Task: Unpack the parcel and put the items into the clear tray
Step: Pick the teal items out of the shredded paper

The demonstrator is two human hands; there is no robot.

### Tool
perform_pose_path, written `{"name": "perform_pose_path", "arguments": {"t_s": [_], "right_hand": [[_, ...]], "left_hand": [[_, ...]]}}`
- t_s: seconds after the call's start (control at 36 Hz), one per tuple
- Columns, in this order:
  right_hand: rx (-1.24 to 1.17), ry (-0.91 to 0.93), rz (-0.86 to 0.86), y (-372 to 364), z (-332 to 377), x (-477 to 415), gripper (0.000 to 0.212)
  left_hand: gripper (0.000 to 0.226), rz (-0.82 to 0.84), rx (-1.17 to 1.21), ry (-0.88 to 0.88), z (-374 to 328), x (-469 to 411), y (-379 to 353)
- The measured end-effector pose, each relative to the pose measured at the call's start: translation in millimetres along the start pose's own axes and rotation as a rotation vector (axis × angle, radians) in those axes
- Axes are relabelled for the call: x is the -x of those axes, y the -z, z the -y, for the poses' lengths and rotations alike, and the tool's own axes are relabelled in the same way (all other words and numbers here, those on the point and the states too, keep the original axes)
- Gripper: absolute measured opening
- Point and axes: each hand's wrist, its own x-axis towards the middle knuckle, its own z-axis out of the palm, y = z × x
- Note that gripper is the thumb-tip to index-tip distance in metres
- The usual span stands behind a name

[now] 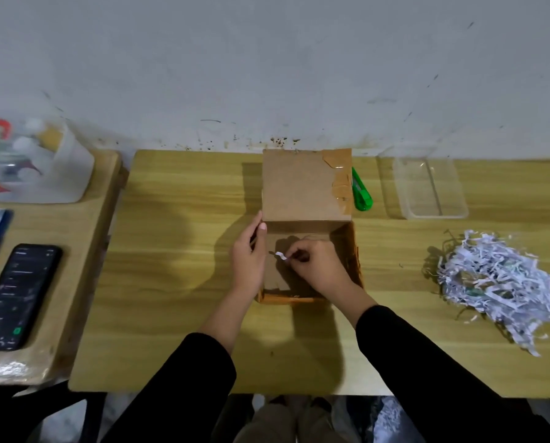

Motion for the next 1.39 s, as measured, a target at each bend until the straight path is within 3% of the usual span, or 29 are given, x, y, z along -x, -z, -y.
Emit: {"name": "perform_pose_path", "arguments": {"t_s": [0.22, 0.33, 0.44, 0.56, 0.64, 0.75, 0.83, 0.92, 1.0, 1.06, 1.28, 1.39], "right_hand": [[-0.12, -0.008, -0.131, 40, -3, 11, 0.006], [-0.176, 0.012, -0.202, 72, -11, 23, 0.008], [-0.158, 0.025, -0.28, 112, -37, 44, 0.007], [-0.089, -0.036, -0.372, 158, -84, 72, 0.009], [-0.057, -0.108, -0.472, 187, -128, 98, 0.012], [0.106, -0.167, -0.513, 210, -184, 125, 0.02], [0.213, -0.141, -0.42, 217, -215, 134, 0.021], [0.185, -0.142, -0.402, 225, -236, 139, 0.021], [0.129, -0.222, -0.451, 236, -253, 145, 0.02], [0.119, -0.273, -0.466, 241, -263, 151, 0.02], [0.125, -0.171, -0.58, 241, -247, 141, 0.018], [0.166, 0.0, -0.407, 225, -234, 122, 0.022]], "left_hand": [[0.036, -0.102, -0.219, -0.063, -9, 5, -2], [0.034, -0.23, -0.362, -0.207, -28, 7, -6], [0.029, -0.194, -0.339, -0.381, -62, 16, -33], [0.022, 0.021, -0.292, -0.517, -91, 31, -92], [0.022, 0.311, -0.309, -0.622, -95, 48, -150], [0.043, 0.717, -0.446, -0.747, -82, 83, -225], [0.065, 0.885, -0.621, -0.705, -59, 98, -265], [0.078, 0.86, -0.667, -0.599, -46, 96, -279], [0.049, 0.81, -0.671, -0.53, -46, 85, -272], [0.043, 0.806, -0.611, -0.501, -47, 75, -262], [0.025, 0.526, -0.467, -0.628, -58, 69, -257], [0.028, 0.691, -0.465, -0.698, -69, 82, -271]]}}
